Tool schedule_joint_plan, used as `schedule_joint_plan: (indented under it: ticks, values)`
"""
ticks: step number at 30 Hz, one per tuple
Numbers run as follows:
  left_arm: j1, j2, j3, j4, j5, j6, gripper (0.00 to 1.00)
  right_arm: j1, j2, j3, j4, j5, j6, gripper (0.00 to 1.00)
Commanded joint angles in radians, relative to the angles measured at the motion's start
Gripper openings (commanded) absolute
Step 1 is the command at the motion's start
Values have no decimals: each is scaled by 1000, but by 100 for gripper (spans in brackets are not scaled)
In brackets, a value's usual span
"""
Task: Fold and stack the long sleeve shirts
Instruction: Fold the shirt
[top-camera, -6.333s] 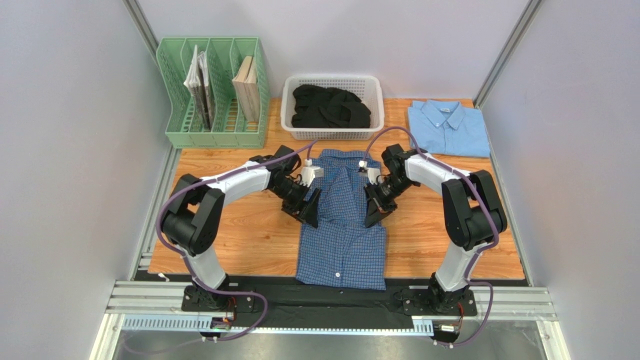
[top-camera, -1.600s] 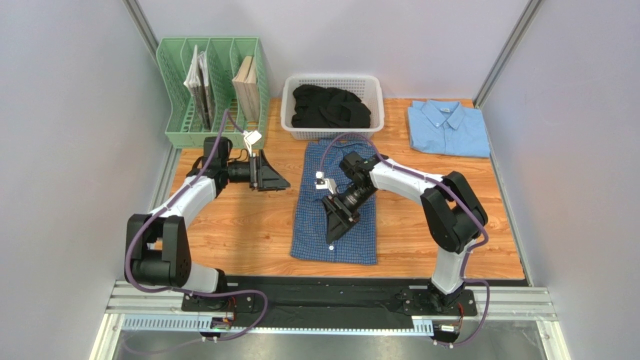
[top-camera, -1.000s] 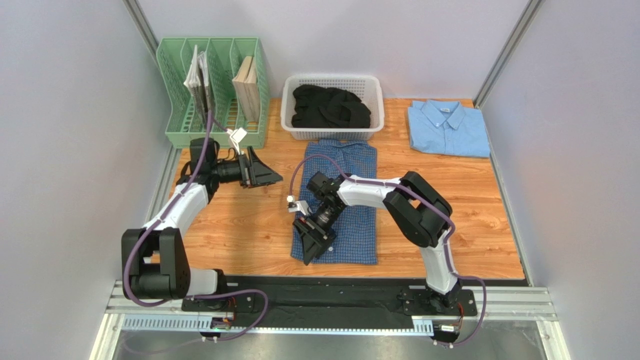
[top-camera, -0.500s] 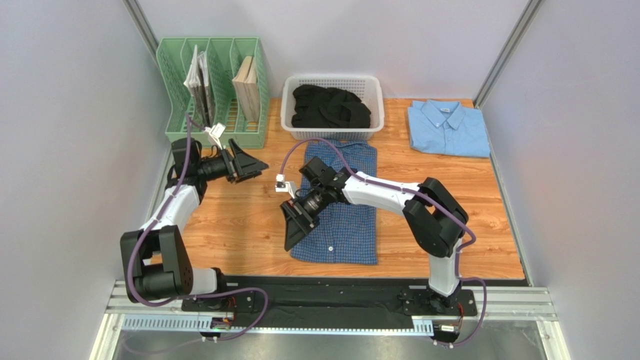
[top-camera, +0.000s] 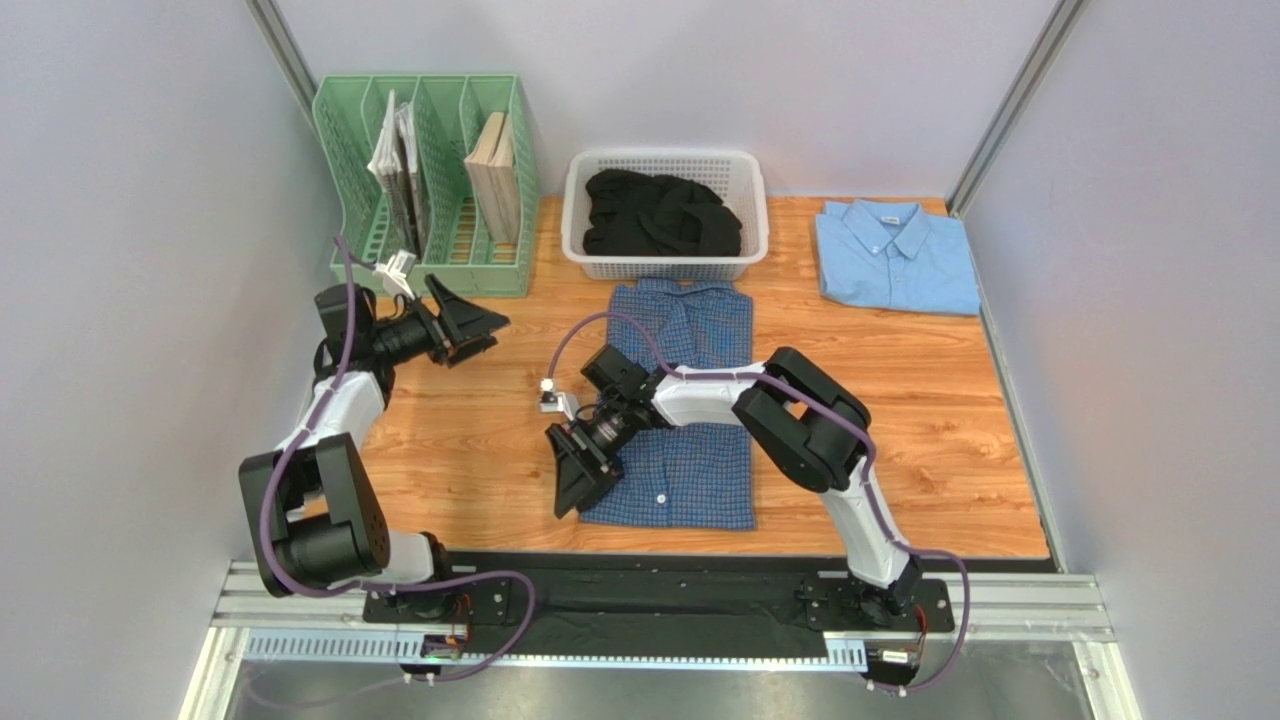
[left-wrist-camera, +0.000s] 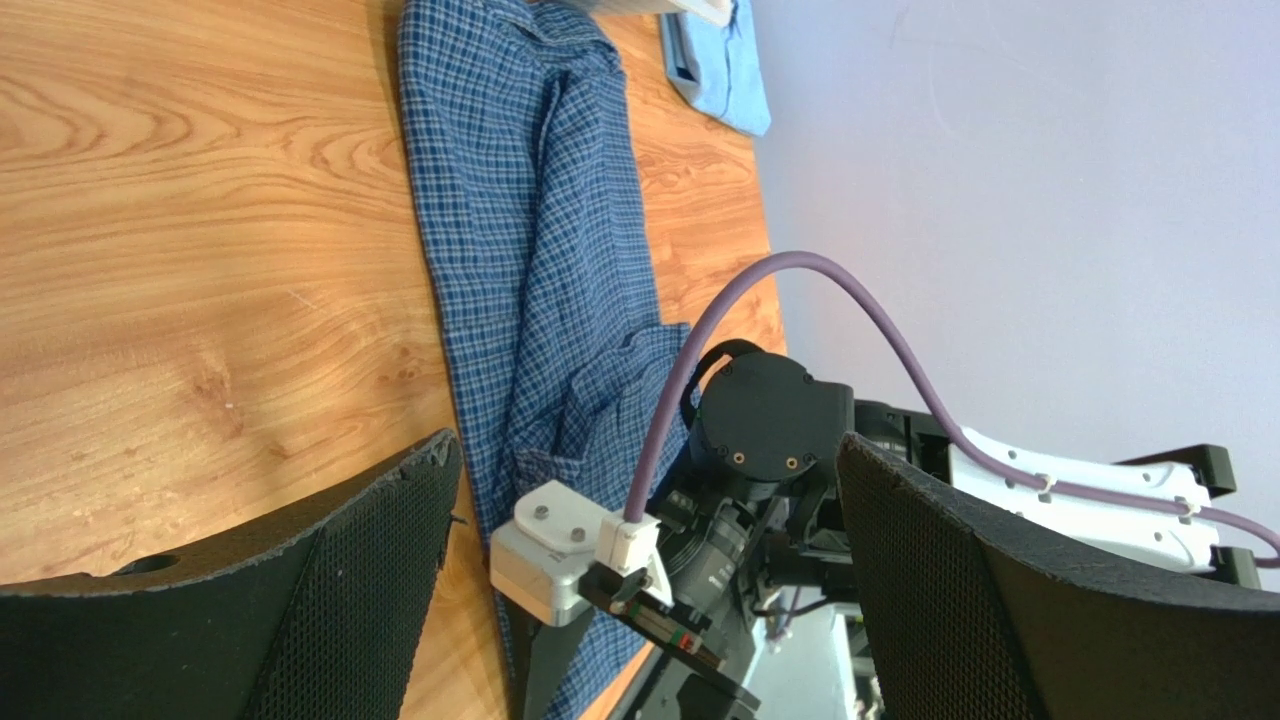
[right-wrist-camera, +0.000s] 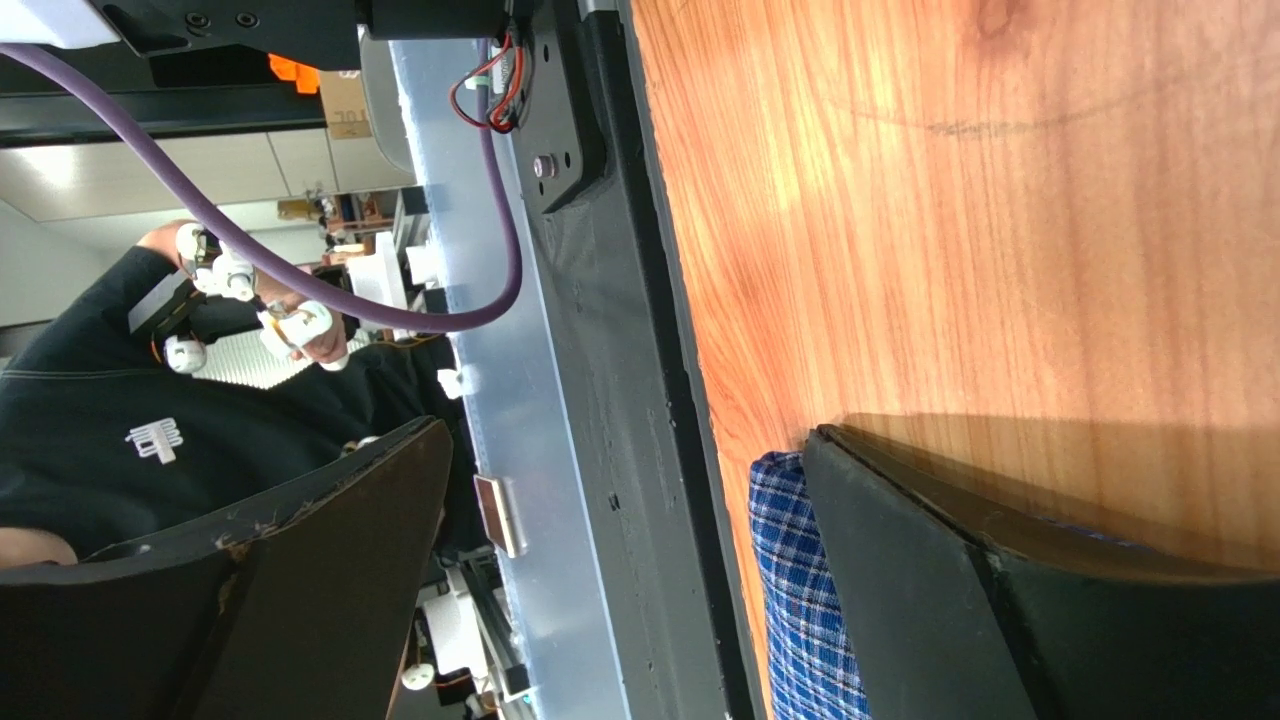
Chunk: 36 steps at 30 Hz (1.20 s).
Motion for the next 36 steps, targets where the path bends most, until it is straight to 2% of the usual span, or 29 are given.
schedule_joint_plan:
  ticks: [1, 5, 9, 11, 14, 19, 26, 28, 32, 33, 35, 36]
  values:
    - [10, -33, 1, 17, 2, 8, 99, -3, 5, 25, 38, 65, -19, 100]
    - [10, -43, -5, 23, 0, 6, 99, -4, -91, 51, -8, 42, 6, 100]
    - [15, -47, 4, 38, 3, -7, 99, -1, -229, -14, 24, 19, 44, 100]
    - [18, -50, 11, 43, 8, -11, 99, -19, -248, -28, 21, 27, 31, 100]
    - [19, -55, 11, 41, 10, -6, 99, -79, -216, 2, -4, 24, 17, 100]
    - [18, -52, 18, 12, 7, 23, 99, -150, -69, 91, -54, 33, -40, 100]
    - [19, -49, 23, -23, 0, 60, 99, -197, 82, 180, -77, 28, -54, 99]
    - [19, -40, 26, -38, 5, 72, 99, -196, 68, 191, -105, 11, -63, 96]
    - [19, -49, 57, -133, -1, 196, 99, -199, -97, 180, -145, -9, -36, 86]
    - [21, -55, 61, -143, 2, 219, 98, -204, -136, 171, -160, 16, -39, 78]
    - [19, -69, 70, -198, 0, 253, 97, -230, -247, 121, -218, 60, -57, 68]
    - [19, -69, 73, -215, 0, 282, 96, -243, -280, 92, -238, 110, -69, 60]
